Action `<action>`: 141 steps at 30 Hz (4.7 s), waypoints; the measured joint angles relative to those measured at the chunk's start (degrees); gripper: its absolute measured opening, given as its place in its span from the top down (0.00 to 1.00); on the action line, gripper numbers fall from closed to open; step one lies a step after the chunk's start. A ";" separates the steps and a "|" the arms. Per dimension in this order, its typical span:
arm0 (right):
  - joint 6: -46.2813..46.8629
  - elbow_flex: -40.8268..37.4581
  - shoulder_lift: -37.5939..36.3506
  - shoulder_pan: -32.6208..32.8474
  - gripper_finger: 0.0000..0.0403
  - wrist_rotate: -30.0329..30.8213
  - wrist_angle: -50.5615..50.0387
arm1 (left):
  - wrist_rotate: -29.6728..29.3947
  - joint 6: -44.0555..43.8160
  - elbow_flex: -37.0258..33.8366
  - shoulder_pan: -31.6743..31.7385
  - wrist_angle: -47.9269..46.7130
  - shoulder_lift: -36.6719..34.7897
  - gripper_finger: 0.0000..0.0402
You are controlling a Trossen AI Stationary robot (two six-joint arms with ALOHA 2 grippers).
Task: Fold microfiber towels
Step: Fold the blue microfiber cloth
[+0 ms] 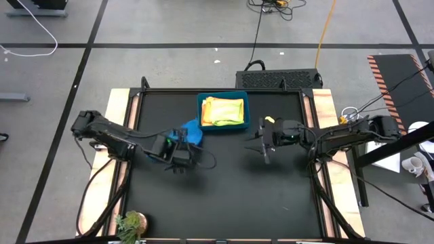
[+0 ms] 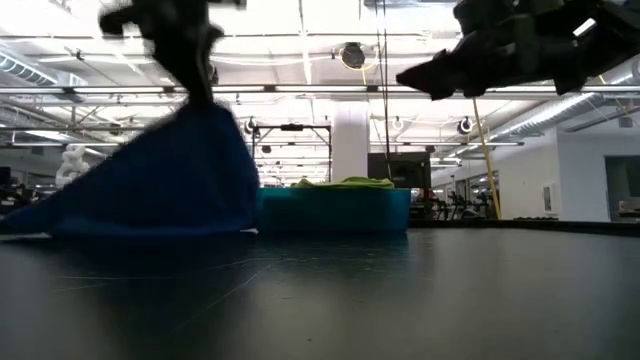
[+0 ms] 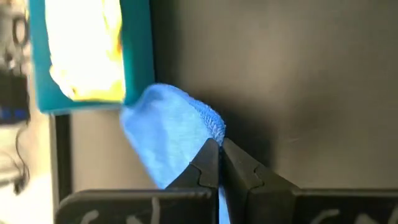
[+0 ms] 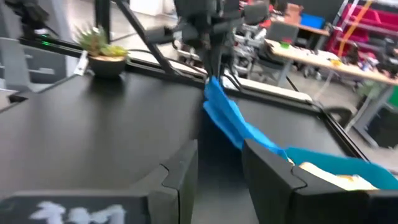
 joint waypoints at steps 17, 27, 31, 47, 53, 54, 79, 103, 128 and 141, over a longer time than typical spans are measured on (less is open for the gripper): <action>1.32 0.26 5.51 7.79 0.71 -0.03 6.04 | -8.64 2.45 30.14 -15.51 -15.24 -0.11 0.99; 7.26 7.78 24.05 8.53 0.52 -0.42 8.18 | -5.38 -1.97 28.76 -16.96 -15.26 0.35 0.99; 10.53 12.81 32.77 8.56 0.47 -6.56 11.63 | -5.01 -4.20 26.31 -17.63 -15.29 0.31 0.98; 12.11 29.54 53.90 8.89 0.48 -9.12 12.55 | 11.28 -10.09 13.37 -20.53 1.02 0.31 0.99; 10.97 29.57 53.94 8.89 0.48 -9.12 10.41 | 15.83 -22.56 3.77 -23.95 2.14 0.33 0.98; 10.67 29.57 53.94 8.89 0.48 -9.11 10.45 | 16.32 -24.32 2.40 -24.38 2.25 0.33 0.99; 3.20 24.93 27.12 8.33 0.48 -2.09 -5.41 | -7.23 21.83 20.39 -14.12 1.52 0.24 0.99; 6.13 24.46 19.83 9.65 0.48 -13.76 -6.47 | -12.40 43.12 30.44 -10.57 5.31 0.20 0.99; 6.56 25.53 19.26 8.66 0.48 -9.82 0.13 | -2.48 40.63 30.36 -6.25 4.78 7.21 0.99; 7.14 25.53 19.32 8.84 0.48 -12.23 -9.36 | -7.12 41.01 30.37 -4.54 8.59 5.54 0.99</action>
